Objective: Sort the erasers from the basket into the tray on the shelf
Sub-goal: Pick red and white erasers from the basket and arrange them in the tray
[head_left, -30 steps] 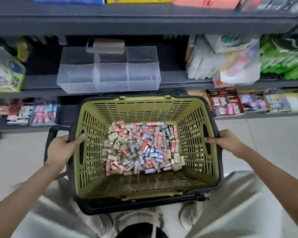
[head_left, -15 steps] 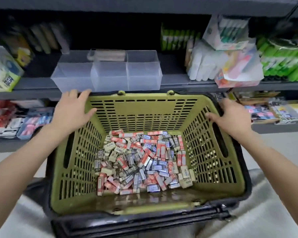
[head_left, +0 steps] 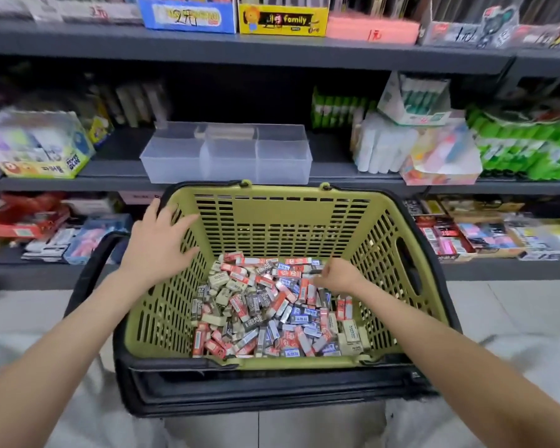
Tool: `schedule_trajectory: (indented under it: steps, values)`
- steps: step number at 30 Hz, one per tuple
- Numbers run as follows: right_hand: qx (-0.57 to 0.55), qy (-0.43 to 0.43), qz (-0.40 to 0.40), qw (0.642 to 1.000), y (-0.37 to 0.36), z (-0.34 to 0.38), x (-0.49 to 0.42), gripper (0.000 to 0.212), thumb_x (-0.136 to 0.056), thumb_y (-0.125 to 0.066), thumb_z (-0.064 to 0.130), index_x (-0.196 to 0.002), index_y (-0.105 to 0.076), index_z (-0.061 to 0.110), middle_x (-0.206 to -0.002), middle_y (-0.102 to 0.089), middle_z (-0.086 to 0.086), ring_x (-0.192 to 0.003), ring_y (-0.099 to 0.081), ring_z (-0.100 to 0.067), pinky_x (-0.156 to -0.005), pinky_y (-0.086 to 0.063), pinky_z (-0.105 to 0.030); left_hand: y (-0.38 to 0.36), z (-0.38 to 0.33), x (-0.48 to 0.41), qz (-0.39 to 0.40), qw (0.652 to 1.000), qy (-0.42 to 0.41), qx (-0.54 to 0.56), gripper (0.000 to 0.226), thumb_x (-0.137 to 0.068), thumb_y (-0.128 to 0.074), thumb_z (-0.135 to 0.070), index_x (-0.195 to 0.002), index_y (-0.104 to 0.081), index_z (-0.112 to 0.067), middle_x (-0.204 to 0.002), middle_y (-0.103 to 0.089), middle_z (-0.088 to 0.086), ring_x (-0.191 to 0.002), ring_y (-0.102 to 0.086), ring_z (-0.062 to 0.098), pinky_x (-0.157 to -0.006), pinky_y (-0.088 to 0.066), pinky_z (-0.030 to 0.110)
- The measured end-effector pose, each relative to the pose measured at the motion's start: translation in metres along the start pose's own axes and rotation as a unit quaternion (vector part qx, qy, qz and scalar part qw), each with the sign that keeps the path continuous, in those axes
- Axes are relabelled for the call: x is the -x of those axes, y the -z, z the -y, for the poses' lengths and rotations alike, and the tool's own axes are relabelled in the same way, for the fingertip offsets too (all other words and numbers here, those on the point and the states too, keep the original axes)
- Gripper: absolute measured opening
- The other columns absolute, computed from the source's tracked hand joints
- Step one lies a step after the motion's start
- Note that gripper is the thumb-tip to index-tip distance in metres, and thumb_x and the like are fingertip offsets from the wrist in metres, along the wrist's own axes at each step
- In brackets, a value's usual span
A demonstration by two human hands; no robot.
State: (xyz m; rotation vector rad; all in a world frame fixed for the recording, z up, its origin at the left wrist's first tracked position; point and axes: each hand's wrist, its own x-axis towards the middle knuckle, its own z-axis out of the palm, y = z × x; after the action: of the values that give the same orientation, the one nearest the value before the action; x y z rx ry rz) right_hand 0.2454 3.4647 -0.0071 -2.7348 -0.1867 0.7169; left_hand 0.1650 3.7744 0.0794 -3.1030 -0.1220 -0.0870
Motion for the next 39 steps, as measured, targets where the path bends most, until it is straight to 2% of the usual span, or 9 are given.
schedule_trajectory:
  steps: [10,17,20,24,27,29,32,34,39]
  values:
    - [0.032,-0.063,0.049,0.996,-0.039,0.006,-0.058,0.05,-0.075,-0.065,0.06,-0.061,-0.04,0.019,-0.051,-0.038,0.005,-0.043,-0.037,-0.007,-0.04,-0.03,-0.019,-0.008,-0.023,-0.036,-0.045,0.993,-0.1,-0.034,0.043,-0.068,-0.081,-0.029,-0.107,-0.072,-0.013,-0.133,-0.052,0.028,-0.129,-0.042,0.046,-0.109,-0.02,0.059]
    - [-0.082,-0.082,0.081,0.99,-0.034,0.001,-0.064,0.029,-0.073,-0.075,0.014,-0.057,-0.051,0.015,-0.056,-0.052,0.002,-0.054,-0.053,-0.013,-0.065,-0.055,-0.028,-0.017,-0.06,-0.062,0.099,0.97,-0.084,0.205,0.037,-0.091,-0.057,-0.036,-0.127,-0.058,-0.025,-0.137,-0.051,0.0,-0.124,-0.048,0.016,-0.109,-0.032,0.035]
    - [-0.291,-0.027,0.098,0.951,-0.011,0.013,-0.053,0.016,-0.073,-0.076,0.009,-0.063,-0.063,0.009,-0.057,-0.061,-0.005,-0.042,-0.053,-0.007,-0.043,-0.046,-0.015,-0.02,-0.074,-0.063,0.227,0.901,-0.01,0.369,0.043,-0.091,-0.057,-0.038,-0.131,-0.051,-0.024,-0.13,-0.056,-0.004,-0.109,-0.054,0.008,-0.098,-0.043,0.027]
    - [-0.468,0.094,0.112,0.872,0.014,0.049,-0.033,0.019,-0.073,-0.077,0.007,-0.088,-0.067,0.009,-0.067,-0.069,-0.002,-0.054,-0.059,-0.013,-0.047,-0.045,-0.018,-0.029,-0.098,-0.057,0.41,0.643,0.121,0.635,0.059,-0.08,-0.056,-0.055,-0.131,-0.051,-0.025,-0.127,-0.058,0.004,-0.113,-0.059,0.022,-0.098,-0.047,0.041]
    - [-0.541,0.12,0.137,0.821,0.017,0.053,-0.028,0.038,-0.071,-0.077,0.005,-0.106,-0.062,0.01,-0.088,-0.072,-0.005,-0.072,-0.067,-0.017,-0.063,-0.053,-0.021,-0.043,-0.11,-0.053,0.392,0.502,0.209,0.742,0.045,-0.085,-0.061,-0.039,-0.122,-0.06,-0.015,-0.097,-0.068,0.01,-0.092,-0.067,0.025,-0.08,-0.057,0.039]
    - [-0.527,0.088,0.095,0.84,0.015,0.041,-0.033,0.043,-0.075,-0.075,0.012,-0.115,-0.06,0.009,-0.099,-0.07,-0.007,-0.078,-0.067,-0.013,-0.067,-0.053,-0.02,-0.051,-0.111,-0.052,0.353,0.484,0.299,0.743,0.033,-0.09,-0.058,-0.029,-0.114,-0.061,-0.007,-0.082,-0.071,0.012,-0.077,-0.068,0.024,-0.067,-0.058,0.033]
    - [-0.102,0.06,-0.041,0.992,-0.001,0.017,-0.051,0.056,-0.078,-0.071,0.043,-0.125,-0.054,0.018,-0.116,-0.06,0.005,-0.097,-0.06,-0.009,-0.08,-0.05,-0.02,-0.061,-0.1,-0.052,0.301,0.507,0.384,0.711,0.023,-0.091,-0.06,-0.022,-0.101,-0.059,-0.002,-0.065,-0.067,0.009,-0.06,-0.065,0.022,-0.053,-0.054,0.029]
    - [0.052,0.072,-0.012,0.996,-0.023,0.01,-0.06,0.066,-0.078,-0.066,0.054,-0.132,-0.047,0.022,-0.128,-0.052,-0.002,-0.111,-0.056,-0.019,-0.091,-0.05,-0.032,-0.066,-0.092,-0.055,0.291,0.512,0.39,0.708,0.02,-0.088,-0.063,-0.018,-0.098,-0.059,-0.001,-0.06,-0.065,0.008,-0.059,-0.064,0.022,-0.056,-0.054,0.03]
    - [0.019,0.107,-0.053,0.993,-0.053,0.014,-0.071,0.038,-0.092,-0.056,0.038,-0.123,-0.057,0.015,-0.119,-0.046,-0.007,-0.091,-0.059,-0.022,-0.087,-0.048,-0.03,-0.075,-0.088,-0.057,0.277,0.487,0.395,0.728,0.021,-0.083,-0.068,-0.008,-0.101,-0.061,-0.001,-0.07,-0.066,0.01,-0.066,-0.067,0.023,-0.068,-0.056,0.034]
